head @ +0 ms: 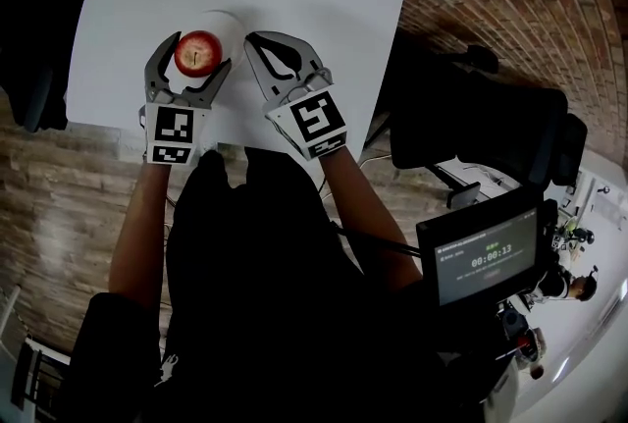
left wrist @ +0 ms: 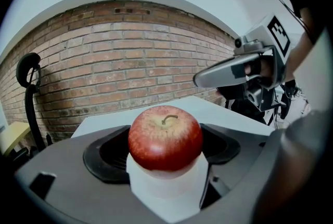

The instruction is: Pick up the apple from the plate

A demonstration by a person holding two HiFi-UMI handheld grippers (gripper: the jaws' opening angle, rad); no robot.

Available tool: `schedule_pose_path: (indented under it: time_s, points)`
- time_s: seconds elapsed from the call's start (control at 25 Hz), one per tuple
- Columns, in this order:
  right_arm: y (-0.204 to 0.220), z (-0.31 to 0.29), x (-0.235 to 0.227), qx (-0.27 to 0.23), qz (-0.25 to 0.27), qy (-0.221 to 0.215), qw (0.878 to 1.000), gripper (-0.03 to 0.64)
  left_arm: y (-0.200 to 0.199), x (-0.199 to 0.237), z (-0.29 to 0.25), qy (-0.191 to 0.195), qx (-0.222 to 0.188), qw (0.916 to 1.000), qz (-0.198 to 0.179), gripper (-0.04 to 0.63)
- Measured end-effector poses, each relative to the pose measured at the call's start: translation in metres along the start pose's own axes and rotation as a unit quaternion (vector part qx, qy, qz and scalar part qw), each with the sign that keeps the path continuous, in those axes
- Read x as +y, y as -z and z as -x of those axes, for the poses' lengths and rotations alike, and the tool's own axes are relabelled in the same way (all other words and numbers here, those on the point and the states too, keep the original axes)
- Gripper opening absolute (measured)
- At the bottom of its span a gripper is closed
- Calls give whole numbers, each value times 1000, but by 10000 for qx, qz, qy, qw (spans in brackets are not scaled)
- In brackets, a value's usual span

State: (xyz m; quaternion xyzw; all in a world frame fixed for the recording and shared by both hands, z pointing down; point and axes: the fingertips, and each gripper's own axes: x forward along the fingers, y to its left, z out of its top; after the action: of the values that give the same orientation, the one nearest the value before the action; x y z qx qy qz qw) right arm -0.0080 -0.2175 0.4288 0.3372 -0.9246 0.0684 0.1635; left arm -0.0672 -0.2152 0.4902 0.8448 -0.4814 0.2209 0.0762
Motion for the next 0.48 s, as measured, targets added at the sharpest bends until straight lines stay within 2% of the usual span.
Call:
schedule_pose_path:
  time_s: [0.32, 0.48]
  points:
    - [-15, 15, 8, -74, 62, 169, 9998, 5, -18, -5, 18, 107, -122, 9998, -103, 410]
    - [-33, 32, 22, -276, 77, 245, 9993, 5, -33, -8, 43, 30, -231, 9997, -125, 410]
